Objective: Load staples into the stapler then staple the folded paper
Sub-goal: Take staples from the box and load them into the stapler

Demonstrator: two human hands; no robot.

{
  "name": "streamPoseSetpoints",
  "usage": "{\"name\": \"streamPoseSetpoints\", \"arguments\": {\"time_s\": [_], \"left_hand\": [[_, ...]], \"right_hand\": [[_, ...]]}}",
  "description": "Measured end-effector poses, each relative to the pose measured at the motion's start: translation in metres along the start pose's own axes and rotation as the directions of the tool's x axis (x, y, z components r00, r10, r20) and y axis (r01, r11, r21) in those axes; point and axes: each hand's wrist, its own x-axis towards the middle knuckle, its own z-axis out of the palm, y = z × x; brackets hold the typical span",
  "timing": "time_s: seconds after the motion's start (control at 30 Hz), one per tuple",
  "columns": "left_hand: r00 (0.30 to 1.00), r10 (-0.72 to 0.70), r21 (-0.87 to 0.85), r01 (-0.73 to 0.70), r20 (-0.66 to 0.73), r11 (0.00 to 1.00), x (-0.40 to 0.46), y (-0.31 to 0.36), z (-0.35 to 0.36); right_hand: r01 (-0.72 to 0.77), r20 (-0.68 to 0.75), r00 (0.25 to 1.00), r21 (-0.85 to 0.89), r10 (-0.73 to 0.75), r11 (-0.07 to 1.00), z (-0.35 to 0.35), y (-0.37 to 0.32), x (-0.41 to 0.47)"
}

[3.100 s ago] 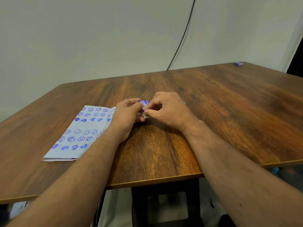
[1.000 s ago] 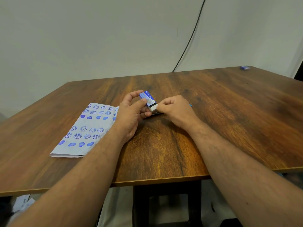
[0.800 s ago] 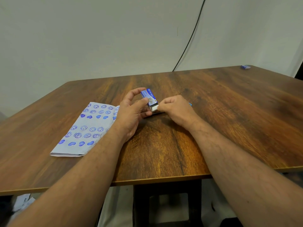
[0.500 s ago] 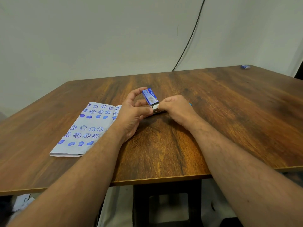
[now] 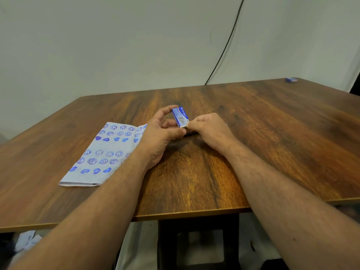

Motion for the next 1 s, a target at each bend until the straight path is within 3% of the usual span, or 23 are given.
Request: {"name": "streamPoseSetpoints", "arguments": {"time_s": [0.17, 0.3, 0.4, 0.5, 0.6, 0.83, 1.0], "left_hand": [[0.992, 0.006, 0.107, 0.007, -0.125, 0.994, 0.003, -0.003, 0.002], [0.947, 0.059, 0.218, 0.012, -0.315, 0.976, 0.006, -0.005, 0.005], [0.906, 0.058, 0.335, 0.096, -0.42, 0.937, 0.007, -0.005, 0.007], [0.871, 0.0, 0.328, 0.185, -0.492, 0.926, 0.008, -0.004, 0.009], [0.853, -0.058, 0.334, 0.264, -0.519, 0.905, 0.008, -0.001, 0.011], [0.861, -0.077, 0.367, 0.293, -0.503, 0.883, 0.006, 0.002, 0.017], [0.899, 0.037, 0.435, 0.175, -0.436, 0.883, 0.002, 0.003, 0.019]], "right_hand": [[0.027, -0.017, 0.999, 0.002, -0.027, 1.0, 0.0, 0.002, 0.001], [-0.011, -0.058, 0.998, 0.13, 0.018, 0.991, 0.001, 0.001, 0.006], [-0.055, -0.072, 0.995, 0.131, 0.065, 0.99, 0.001, 0.006, 0.009], [-0.054, -0.068, 0.996, 0.126, 0.063, 0.991, 0.002, 0.008, 0.009], [-0.029, -0.041, 0.999, 0.114, 0.034, 0.993, 0.002, 0.009, 0.009], [-0.02, -0.013, 1.0, 0.149, 0.022, 0.989, 0.002, 0.011, 0.006], [0.015, -0.01, 1.0, 0.166, -0.014, 0.986, 0.002, 0.009, 0.002]]}}
